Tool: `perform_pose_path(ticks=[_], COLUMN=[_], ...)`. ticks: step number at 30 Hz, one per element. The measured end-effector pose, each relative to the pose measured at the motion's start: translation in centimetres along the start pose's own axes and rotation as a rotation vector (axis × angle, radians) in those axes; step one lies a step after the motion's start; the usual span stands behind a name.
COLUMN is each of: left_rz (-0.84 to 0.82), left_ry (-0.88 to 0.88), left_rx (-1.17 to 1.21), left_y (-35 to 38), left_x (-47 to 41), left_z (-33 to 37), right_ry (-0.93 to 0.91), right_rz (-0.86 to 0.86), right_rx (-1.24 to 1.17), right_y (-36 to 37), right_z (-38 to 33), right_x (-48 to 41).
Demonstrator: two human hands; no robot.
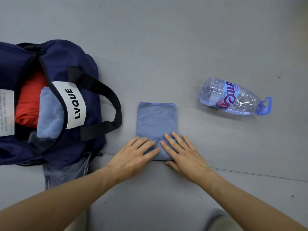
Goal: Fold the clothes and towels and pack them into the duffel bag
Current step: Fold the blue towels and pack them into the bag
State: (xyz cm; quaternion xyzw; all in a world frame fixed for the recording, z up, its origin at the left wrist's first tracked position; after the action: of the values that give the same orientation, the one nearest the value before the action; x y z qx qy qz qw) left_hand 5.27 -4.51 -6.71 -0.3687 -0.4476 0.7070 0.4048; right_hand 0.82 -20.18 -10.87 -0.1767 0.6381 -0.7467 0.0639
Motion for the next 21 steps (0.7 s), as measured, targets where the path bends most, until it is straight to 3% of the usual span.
perform_pose_path(ticks=[6,11,14,21], left_rz=[-0.002,-0.263,-0.252,-0.115], left_ry=[0.117,-0.208,-0.299,-0.297], left_rx=[0.028,0.172,0.22,0.247], left_y=[0.3,2.9,2.8,1.4], left_x=[0.7,1.3,1.6,0.9], left_z=[0.9,-2.3,-3.6,-3.8], right_ry=[-0.001,-0.002,0.015,0.146], right_rz=[0.099,0.097,0.043,0.03], right_rx=[0.037,-0.029,-0.066,-0.325], right_y=[-1.6,-1.3,-0.9,-1.4], right_z=[-0.6,-0.2,0.1,1.0], right_x=[-0.3,-0.4,-0.4,-0.6])
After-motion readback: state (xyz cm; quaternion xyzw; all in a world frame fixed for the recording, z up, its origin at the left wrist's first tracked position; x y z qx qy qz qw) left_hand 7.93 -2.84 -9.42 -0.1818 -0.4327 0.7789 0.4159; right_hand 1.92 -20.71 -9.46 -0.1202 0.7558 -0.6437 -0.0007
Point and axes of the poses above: each hand's wrist, its own x-axis away from the middle knuckle, its own y-axis out of the palm, z = x × y, the point moved 7 cm from there along -x, towards the middle knuckle, and after that the axes turned 11 degrees about x, right-handed, at the moved point
